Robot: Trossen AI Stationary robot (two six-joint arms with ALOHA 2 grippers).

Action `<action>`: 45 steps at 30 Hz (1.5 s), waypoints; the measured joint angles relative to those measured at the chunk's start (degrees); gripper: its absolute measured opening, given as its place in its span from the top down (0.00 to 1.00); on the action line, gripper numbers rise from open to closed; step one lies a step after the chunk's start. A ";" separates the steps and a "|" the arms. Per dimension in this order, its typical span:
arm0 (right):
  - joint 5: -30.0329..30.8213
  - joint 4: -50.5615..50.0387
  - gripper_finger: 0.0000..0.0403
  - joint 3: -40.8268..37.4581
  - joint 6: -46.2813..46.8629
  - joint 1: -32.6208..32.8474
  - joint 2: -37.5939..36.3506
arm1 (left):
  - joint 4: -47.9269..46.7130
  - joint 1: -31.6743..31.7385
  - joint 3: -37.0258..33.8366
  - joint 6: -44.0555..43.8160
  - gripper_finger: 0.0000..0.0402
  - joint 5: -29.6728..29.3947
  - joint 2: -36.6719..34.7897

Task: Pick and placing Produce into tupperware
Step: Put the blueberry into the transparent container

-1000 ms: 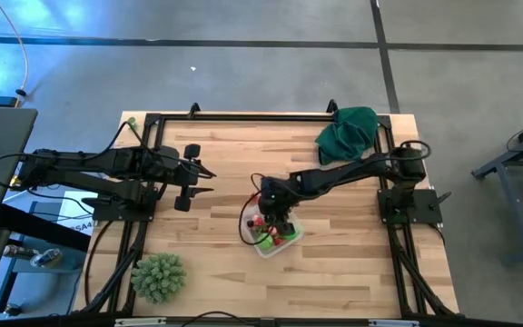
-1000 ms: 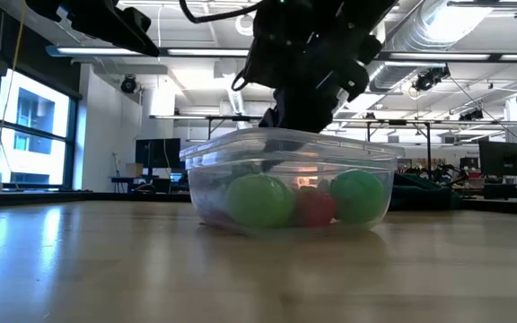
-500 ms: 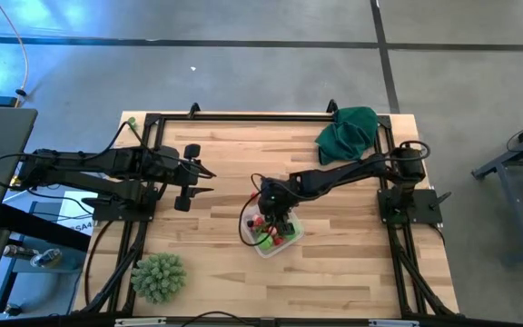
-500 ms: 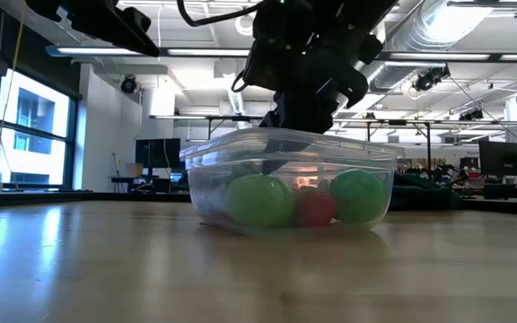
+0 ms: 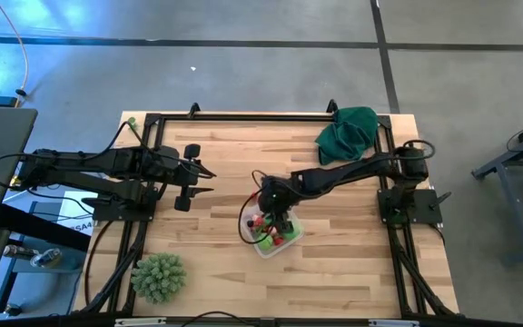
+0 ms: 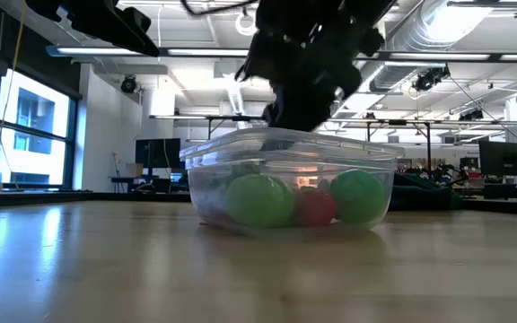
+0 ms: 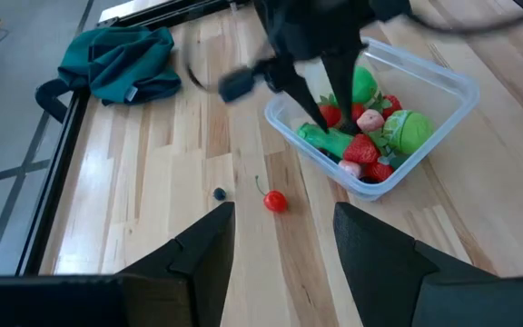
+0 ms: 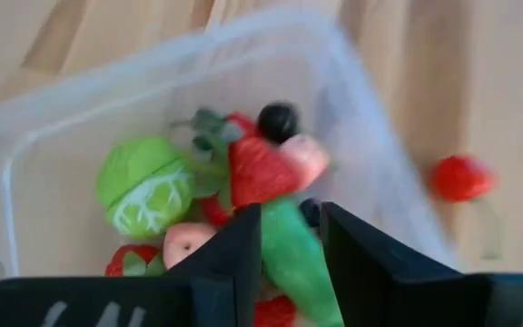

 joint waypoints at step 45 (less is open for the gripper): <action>-7.26 6.05 0.73 -0.02 -14.78 -21.44 8.21 | -0.01 0.00 0.01 0.00 0.55 -0.01 0.00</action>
